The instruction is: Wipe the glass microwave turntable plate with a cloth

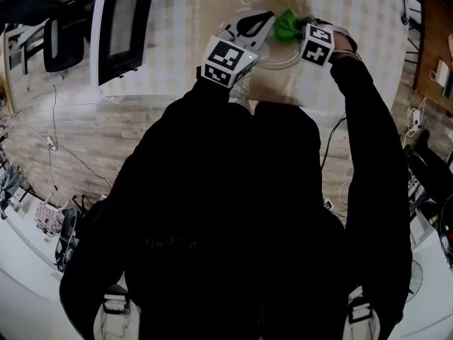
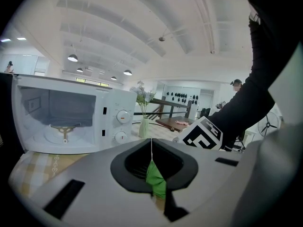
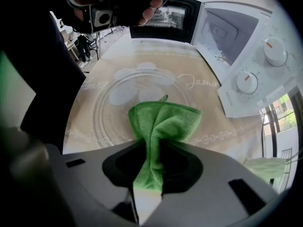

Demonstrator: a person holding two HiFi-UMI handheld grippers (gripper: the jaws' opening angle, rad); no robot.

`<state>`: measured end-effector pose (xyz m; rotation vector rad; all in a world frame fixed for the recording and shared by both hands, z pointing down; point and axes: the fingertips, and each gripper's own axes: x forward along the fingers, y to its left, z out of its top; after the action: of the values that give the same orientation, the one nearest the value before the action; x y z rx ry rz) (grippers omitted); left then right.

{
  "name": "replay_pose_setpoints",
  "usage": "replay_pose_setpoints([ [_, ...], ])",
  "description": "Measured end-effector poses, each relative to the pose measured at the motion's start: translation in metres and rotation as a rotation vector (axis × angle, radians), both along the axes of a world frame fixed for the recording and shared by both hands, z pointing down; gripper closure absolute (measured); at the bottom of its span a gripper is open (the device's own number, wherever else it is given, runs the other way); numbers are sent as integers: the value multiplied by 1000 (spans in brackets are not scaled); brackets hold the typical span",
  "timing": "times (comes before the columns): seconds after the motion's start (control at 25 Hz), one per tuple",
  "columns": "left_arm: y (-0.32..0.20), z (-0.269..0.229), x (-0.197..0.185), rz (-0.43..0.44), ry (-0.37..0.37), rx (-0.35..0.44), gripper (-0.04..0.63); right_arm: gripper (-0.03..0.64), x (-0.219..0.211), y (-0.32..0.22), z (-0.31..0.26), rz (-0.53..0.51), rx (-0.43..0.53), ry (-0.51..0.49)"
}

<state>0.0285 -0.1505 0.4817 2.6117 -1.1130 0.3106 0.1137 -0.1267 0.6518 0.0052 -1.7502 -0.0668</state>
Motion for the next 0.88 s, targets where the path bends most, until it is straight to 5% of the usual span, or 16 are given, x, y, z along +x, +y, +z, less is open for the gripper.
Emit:
replay_pose_setpoints([
  [0.88, 43, -5, -10, 83, -4, -3, 574, 509, -8, 110, -2, -30, -161, 33],
])
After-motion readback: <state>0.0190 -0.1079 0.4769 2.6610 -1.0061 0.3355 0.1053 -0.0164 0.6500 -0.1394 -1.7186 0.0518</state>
